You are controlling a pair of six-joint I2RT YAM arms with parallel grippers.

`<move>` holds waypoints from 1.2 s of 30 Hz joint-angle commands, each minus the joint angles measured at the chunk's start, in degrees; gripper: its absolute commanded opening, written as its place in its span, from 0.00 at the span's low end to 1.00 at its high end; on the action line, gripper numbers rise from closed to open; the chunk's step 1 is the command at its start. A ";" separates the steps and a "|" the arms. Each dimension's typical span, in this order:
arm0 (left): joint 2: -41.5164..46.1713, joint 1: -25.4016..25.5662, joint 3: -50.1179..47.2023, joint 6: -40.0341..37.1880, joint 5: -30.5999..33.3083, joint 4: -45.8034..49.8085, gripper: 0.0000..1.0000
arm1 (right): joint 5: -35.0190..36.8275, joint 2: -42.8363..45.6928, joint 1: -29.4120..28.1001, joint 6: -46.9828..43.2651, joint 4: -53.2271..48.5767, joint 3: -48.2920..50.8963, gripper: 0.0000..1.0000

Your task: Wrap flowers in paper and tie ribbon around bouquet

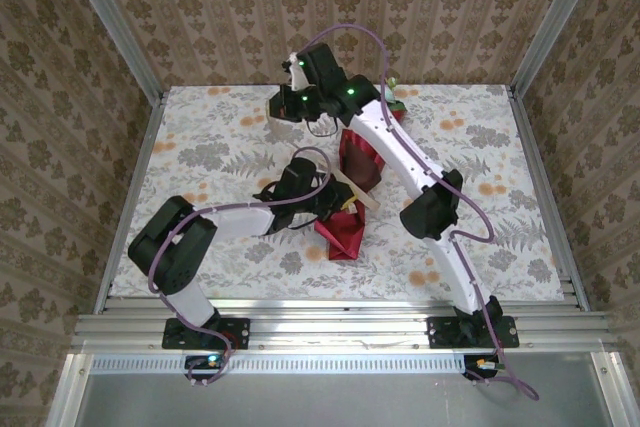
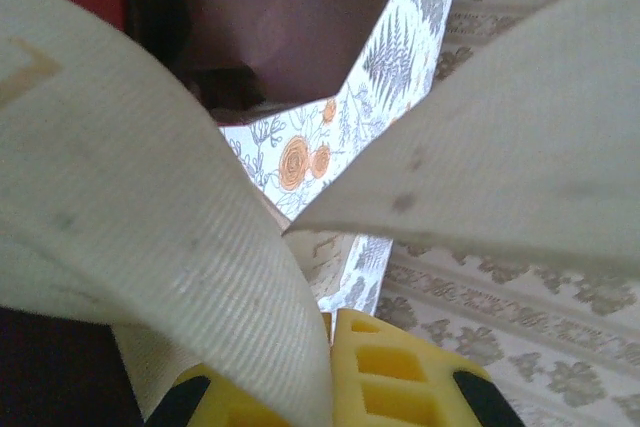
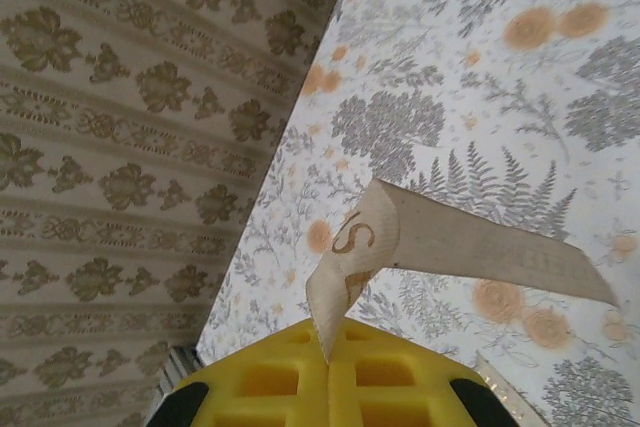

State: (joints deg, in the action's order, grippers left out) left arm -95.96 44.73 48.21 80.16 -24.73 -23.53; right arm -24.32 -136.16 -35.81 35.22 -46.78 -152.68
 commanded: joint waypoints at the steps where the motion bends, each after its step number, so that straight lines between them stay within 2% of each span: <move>1: 0.89 1.25 2.50 -8.57 1.86 6.84 0.00 | -5.93 -1.78 -0.54 -2.12 1.34 -1.73 0.00; 5: -0.60 2.06 3.01 -9.94 2.03 7.85 0.00 | -10.94 -2.96 -2.52 -3.67 0.19 -1.23 0.00; 11: -1.55 3.08 5.00 -14.66 3.28 11.81 0.00 | -14.65 -4.51 -5.97 -8.96 -5.29 -1.02 0.00; 17: -1.28 3.86 3.67 -17.78 5.59 11.98 0.00 | -11.07 -4.24 -6.53 -11.59 -8.18 0.20 0.00; 23: -1.23 4.83 2.66 -20.53 7.68 10.96 0.00 | -7.20 -3.61 -3.58 -9.15 -6.79 0.28 0.00; 28: -2.05 4.93 3.29 -20.78 7.50 11.37 0.00 | -9.06 -3.42 -2.71 -8.45 -4.90 0.30 0.00; 36: -2.75 4.89 5.70 -23.23 7.59 14.88 0.00 | -15.01 -3.85 -8.01 -14.27 -8.84 3.95 0.00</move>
State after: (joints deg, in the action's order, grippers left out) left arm -97.93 49.21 52.29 59.27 -17.93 -10.55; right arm -34.92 -139.90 -40.69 24.16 -52.97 -150.63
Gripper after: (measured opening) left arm 0.068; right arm 0.053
